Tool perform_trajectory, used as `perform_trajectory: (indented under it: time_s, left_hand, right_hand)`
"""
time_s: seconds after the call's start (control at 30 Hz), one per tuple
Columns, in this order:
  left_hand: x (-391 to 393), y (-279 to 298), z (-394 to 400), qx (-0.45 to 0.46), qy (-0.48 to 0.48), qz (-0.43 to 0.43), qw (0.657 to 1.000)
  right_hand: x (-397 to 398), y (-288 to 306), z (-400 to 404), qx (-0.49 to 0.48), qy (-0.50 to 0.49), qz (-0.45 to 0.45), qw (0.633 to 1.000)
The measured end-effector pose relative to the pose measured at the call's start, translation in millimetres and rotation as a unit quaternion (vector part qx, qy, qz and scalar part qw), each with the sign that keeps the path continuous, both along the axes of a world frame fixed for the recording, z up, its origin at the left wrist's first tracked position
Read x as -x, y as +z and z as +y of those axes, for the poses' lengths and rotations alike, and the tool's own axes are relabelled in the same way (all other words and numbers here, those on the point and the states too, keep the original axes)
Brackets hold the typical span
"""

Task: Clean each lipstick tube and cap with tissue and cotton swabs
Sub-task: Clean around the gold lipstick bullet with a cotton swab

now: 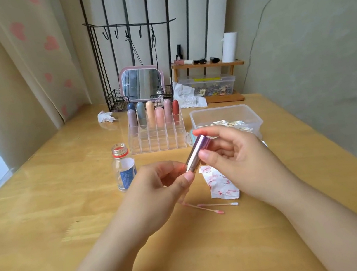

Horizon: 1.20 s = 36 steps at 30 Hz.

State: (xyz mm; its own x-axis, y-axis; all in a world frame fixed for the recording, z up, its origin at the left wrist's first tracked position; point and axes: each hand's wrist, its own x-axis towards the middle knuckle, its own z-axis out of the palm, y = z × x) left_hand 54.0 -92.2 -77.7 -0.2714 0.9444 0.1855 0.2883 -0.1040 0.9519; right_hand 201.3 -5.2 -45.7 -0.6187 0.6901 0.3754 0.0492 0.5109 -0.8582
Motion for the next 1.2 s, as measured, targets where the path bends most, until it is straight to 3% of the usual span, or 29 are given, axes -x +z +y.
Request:
perform_trajectory:
  time_s: [0.23,0.47,0.67,0.83,1.2]
  left_hand:
    - [-1.6,-5.3,3.8,-0.013,0.019,0.002,1.0]
    - [3.3,-18.9,14.1,-0.003,0.111,0.182,0.977]
    - [10.3,-30.1,22.6,-0.048,0.148,0.299,0.942]
    - [10.5,-33.9,27.2,-0.071,0.172,0.307,0.933]
    - [11.3,-38.9,31.4,-0.085,0.197,0.299,0.93]
  right_hand:
    - [4.6,-10.7,-2.7,-0.013,0.004,-0.037,0.999]
    - [16.6,-12.4,24.4,-0.012,-0.026,-0.063,0.998]
    - [48.5,27.7,92.0,-0.11,-0.114,-0.068,0.985]
    - [87.7,35.6,133.3,-0.178,-0.147,-0.106,0.967]
    - [174.2,16.3,143.5,-0.188,-0.084,-0.094,0.974]
